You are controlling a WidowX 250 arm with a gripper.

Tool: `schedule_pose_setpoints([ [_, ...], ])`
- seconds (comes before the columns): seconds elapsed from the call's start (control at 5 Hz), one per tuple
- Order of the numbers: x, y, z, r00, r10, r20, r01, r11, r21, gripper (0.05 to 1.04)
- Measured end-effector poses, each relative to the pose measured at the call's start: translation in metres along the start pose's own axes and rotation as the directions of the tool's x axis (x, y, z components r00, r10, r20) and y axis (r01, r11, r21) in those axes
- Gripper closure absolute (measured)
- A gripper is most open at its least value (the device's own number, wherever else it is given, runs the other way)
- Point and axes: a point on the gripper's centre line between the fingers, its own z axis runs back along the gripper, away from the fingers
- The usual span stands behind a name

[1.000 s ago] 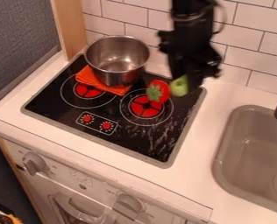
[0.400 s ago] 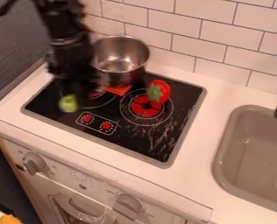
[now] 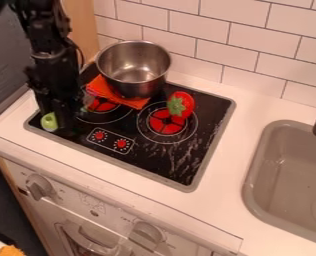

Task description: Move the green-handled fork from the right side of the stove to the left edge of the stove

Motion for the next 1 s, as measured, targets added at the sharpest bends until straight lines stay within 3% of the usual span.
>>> schedule_pose_setpoints([
  [0.2, 0.008, 0.008, -0.019, 0.999, 0.002, -0.045, -0.002, 1.000, 0.005, 0.652],
  [0.4, 0.016, 0.011, -0.021, 0.999, 0.009, -0.047, -0.009, 1.000, 0.013, 0.319],
  [0.6, 0.016, 0.007, -0.019, 0.999, -0.006, -0.036, 0.006, 1.000, 0.003, 0.100],
  [1.0, 0.013, -0.006, 0.013, 0.997, -0.024, 0.078, 0.023, 1.000, 0.009, 0.082],
])
